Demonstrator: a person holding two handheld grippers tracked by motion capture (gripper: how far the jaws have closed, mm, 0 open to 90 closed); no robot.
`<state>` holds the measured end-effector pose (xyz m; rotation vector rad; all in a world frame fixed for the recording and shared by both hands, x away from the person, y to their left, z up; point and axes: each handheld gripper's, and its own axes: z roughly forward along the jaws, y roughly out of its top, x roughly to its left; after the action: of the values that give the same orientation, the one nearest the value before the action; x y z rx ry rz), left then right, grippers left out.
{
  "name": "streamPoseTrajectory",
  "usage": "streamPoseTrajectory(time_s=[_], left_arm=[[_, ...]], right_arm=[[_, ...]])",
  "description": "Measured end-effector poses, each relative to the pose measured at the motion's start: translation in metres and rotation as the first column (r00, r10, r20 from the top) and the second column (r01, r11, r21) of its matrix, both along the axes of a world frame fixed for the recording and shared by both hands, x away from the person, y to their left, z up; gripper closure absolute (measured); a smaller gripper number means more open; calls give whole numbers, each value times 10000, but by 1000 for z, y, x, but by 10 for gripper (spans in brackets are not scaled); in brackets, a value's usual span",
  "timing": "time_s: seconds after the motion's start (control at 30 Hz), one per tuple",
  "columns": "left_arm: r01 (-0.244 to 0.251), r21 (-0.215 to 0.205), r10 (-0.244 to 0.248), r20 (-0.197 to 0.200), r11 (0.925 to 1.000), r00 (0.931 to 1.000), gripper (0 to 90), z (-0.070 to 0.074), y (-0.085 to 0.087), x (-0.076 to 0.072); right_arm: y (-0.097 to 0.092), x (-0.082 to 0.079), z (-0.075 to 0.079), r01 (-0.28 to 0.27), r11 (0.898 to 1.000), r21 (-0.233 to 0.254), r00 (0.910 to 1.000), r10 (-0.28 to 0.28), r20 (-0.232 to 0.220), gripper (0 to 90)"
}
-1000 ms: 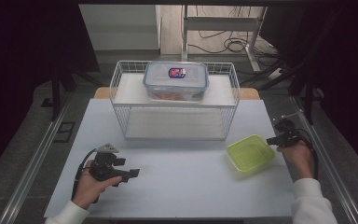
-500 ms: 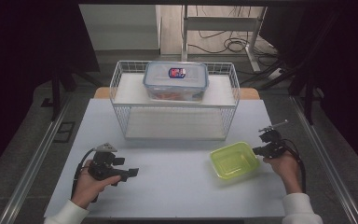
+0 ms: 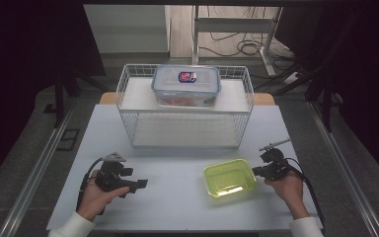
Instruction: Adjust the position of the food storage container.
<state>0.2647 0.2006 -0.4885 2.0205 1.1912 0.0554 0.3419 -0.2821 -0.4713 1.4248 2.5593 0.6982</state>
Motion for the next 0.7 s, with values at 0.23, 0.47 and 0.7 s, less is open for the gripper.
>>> streamPoseTrajectory(time_s=[0.23,0.47,0.7], left_arm=[[27,47,-27,25,10000,10000,200,0,-1,-1],[45,62,-45,52,10000,10000,200,1,-2,-1],[107,130,-108,28,9999,9999,202,0,-5,0]], right_arm=[[8,-15,0,-59,9999,140,10000,60,-74,897],[24,-27,1,-295,9992,265,9995,296,-50,897],[34,-34,-5,-348,9983,477,9989,362,-289,897]])
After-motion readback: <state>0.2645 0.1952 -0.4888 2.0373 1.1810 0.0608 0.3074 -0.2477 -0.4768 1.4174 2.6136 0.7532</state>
